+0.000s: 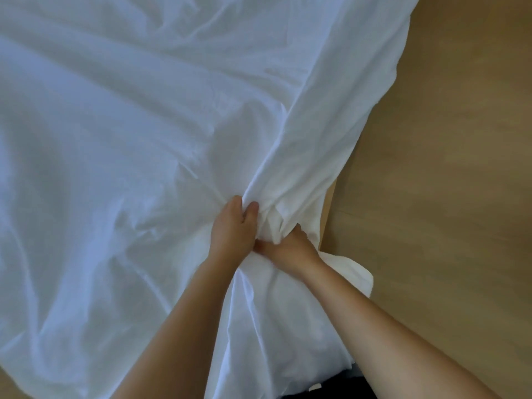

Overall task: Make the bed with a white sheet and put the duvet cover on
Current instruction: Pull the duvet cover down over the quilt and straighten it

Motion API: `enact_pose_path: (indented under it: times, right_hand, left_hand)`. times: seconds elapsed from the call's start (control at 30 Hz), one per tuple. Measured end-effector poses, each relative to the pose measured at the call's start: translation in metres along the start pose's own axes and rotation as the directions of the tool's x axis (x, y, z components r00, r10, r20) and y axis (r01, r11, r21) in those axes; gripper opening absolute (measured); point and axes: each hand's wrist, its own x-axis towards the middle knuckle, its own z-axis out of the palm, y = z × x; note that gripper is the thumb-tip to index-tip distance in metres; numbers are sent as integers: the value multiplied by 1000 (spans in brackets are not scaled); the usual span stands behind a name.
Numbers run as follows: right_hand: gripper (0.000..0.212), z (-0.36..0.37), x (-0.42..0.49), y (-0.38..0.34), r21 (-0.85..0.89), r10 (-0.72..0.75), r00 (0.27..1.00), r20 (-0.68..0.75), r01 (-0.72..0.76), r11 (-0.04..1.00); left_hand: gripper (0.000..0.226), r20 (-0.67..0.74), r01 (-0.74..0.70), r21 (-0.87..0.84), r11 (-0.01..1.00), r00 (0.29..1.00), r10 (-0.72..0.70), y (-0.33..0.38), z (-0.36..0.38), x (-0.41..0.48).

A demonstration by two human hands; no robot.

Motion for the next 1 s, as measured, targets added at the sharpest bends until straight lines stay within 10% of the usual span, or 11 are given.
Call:
enact_pose_path:
  times: [0.17, 0.33, 0.43, 0.5, 0.63, 1.0]
  right_hand:
    - [80, 4, -14, 7, -94, 80, 995, -55, -85, 992]
    - [27, 0, -63, 35, 697, 141, 960, -242, 71, 713]
    - [14, -5, -101, 80, 801, 233, 866, -442, 264, 537]
    - [19, 0, -109, 99, 699, 233, 796, -558, 299, 650]
    - [68, 25, -72, 105, 360, 272, 800, -534, -75, 930]
    - [60, 6, -84, 80, 162, 101, 854, -510, -19, 987]
  left_hand:
    - [24, -79, 31, -36, 999, 996, -34, -8, 12, -15]
    - [32, -65, -76, 3, 997, 995, 76, -2, 11, -26]
    - [34, -13, -270, 43, 962, 962, 271, 1, 19, -48]
    - [33, 27, -326, 87, 941, 945, 325, -3, 29, -60]
    - [34, 134, -225, 309, 924, 972, 192, -27, 42, -52]
    - [24, 214, -190, 266, 945, 968, 134, -14, 11, -56]
